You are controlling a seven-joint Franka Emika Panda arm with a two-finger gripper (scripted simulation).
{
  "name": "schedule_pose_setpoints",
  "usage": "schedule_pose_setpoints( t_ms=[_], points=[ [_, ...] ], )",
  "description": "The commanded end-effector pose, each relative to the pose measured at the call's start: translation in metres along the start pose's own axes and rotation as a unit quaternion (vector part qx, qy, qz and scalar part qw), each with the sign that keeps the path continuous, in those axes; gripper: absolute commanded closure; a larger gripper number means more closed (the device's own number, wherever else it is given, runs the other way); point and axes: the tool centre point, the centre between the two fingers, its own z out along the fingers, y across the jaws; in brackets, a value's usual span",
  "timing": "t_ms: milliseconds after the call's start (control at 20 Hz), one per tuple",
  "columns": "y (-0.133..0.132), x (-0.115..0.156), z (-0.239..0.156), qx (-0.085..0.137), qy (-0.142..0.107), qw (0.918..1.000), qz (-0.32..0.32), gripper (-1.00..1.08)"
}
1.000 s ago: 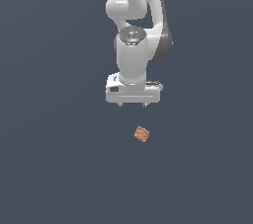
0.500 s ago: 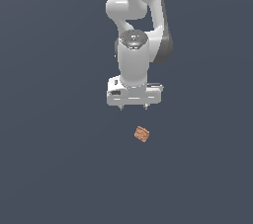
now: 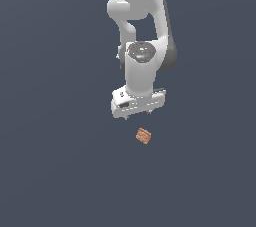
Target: Pick up the object and move it to a goal position.
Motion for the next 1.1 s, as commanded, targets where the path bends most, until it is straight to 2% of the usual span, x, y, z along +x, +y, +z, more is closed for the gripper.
schedule_pose_setpoints(
  t_ms=[0, 350, 700, 1050],
  points=[
    [-0.002, 0.006, 0.008, -0.002, -0.003, 0.9992, -0.041, -0.92],
    [-0.009, 0.021, 0.030, -0.005, -0.009, 0.9878, -0.156, -0.92],
    [-0.015, 0.034, 0.050, -0.005, -0.014, 0.9658, -0.259, -0.92],
    [-0.019, 0.042, 0.064, -0.004, -0.016, 0.9464, -0.322, -0.92]
  ],
)
